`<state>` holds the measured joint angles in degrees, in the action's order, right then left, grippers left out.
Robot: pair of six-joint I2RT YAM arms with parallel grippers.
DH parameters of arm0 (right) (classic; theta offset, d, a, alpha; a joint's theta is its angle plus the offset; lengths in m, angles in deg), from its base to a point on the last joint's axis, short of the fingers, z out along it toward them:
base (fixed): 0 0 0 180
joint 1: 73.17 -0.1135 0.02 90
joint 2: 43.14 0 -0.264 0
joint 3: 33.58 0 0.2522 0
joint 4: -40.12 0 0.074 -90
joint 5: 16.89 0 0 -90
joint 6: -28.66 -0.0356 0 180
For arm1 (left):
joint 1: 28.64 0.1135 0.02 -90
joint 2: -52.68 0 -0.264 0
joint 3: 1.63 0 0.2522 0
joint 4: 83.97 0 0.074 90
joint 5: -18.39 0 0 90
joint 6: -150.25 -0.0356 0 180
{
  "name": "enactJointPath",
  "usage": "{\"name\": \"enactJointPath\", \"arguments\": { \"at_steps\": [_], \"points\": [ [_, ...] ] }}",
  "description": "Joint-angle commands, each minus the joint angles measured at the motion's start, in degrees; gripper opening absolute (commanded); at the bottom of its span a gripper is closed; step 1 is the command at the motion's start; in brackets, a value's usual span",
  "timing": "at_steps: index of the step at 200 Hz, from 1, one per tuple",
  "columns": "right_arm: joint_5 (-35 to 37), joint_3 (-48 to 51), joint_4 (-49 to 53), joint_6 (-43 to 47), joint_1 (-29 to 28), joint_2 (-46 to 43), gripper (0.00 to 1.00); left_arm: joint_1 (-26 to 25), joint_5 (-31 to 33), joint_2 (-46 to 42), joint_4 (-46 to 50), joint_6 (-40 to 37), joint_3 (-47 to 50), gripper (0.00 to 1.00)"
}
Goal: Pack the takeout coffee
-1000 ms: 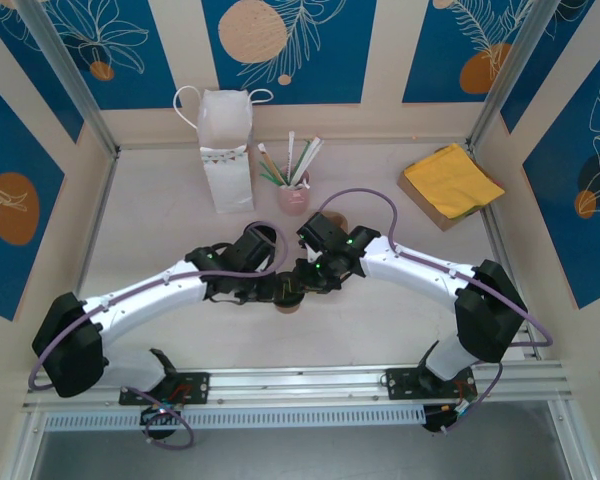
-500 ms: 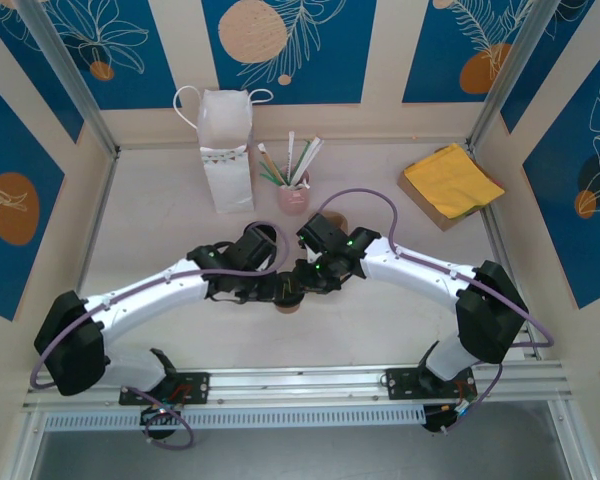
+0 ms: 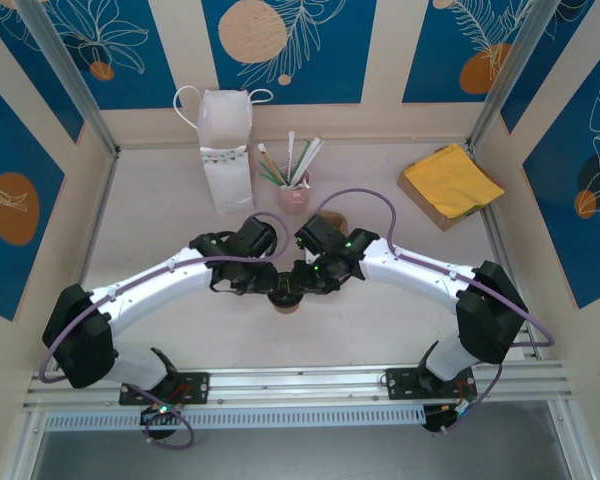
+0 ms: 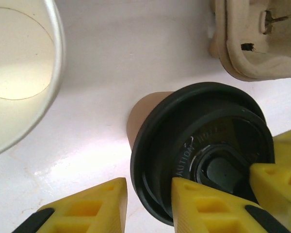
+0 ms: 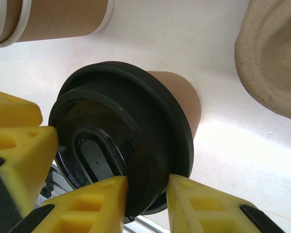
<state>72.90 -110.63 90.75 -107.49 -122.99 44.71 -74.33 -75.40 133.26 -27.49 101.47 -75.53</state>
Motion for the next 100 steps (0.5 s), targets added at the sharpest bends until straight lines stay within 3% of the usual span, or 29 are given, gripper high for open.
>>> {"name": "enactJointPath", "arguments": {
  "at_steps": [1, 23, 64, 100],
  "points": [
    [2.2, 2.7, 7.4, 0.4, -1.2, 3.2, 0.28, 0.4, -0.7, 1.6, -0.8, -1.7, -1.1, 0.28],
    [2.3, 2.7, 7.4, 0.6, -1.2, 3.2, 0.28, 0.4, -1.4, 2.5, -1.5, -1.2, 0.4, 0.21],
    [2.3, 2.3, 7.8, 0.8, -1.1, 2.9, 0.28, 0.4, -1.5, 2.3, -2.6, -0.3, 5.4, 0.2],
    [2.4, -0.1, 8.7, 1.4, -1.0, 2.0, 0.29, 0.4, -0.6, 1.1, -0.9, -0.5, 3.7, 0.22]
  ]
}}
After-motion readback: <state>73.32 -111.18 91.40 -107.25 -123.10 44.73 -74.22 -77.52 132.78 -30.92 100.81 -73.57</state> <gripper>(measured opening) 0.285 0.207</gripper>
